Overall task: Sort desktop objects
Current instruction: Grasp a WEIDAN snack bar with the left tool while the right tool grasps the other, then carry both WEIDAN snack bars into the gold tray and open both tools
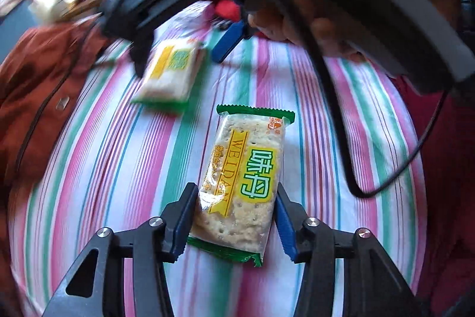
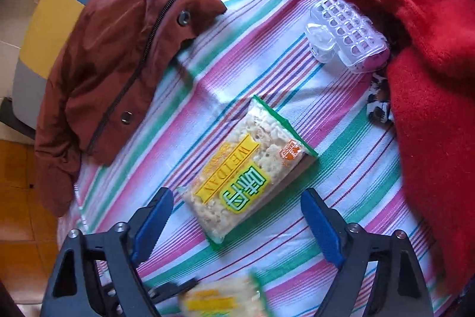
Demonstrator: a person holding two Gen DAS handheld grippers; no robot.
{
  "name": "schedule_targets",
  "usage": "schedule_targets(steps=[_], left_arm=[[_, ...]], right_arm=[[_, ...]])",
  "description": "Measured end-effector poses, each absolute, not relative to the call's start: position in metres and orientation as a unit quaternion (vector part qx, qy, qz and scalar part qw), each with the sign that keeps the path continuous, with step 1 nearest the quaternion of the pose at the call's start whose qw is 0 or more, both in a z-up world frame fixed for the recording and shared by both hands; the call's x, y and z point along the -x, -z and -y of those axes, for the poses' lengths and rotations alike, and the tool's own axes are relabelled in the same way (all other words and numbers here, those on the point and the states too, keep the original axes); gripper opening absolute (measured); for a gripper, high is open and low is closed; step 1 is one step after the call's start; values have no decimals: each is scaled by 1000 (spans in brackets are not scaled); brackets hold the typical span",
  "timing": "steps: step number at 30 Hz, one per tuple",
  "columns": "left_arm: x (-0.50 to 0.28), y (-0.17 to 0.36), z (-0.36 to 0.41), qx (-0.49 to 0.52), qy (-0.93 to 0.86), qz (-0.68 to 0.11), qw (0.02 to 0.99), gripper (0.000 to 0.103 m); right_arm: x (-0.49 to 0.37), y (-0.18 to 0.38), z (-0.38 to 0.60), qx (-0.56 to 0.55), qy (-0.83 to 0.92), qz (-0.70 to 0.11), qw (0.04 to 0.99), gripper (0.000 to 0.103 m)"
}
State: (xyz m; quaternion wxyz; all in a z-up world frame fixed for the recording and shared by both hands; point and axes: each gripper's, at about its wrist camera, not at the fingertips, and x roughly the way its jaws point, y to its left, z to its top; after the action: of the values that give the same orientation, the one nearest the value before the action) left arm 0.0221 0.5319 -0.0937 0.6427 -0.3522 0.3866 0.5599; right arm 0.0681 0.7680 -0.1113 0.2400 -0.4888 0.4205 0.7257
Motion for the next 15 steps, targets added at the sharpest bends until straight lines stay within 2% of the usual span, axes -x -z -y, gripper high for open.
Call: schedule_targets(steps=[9, 11, 14, 15], left_arm=[[-10, 86, -464, 428, -669, -301, 527, 50], [-4, 84, -449, 446, -685, -282, 503, 50], [-13, 85, -427, 463, -695, -259, 485, 50], [-13, 81, -422, 462, -700, -253, 482, 50]], right_arm=[[-48, 111, -761, 504, -716, -373, 307, 97], [-39, 112, -758, 518, -709, -346, 330, 95], [-26, 109, -745, 538, -714, -273, 356, 71], [-26, 105, -741, 538, -720, -267, 348, 58]])
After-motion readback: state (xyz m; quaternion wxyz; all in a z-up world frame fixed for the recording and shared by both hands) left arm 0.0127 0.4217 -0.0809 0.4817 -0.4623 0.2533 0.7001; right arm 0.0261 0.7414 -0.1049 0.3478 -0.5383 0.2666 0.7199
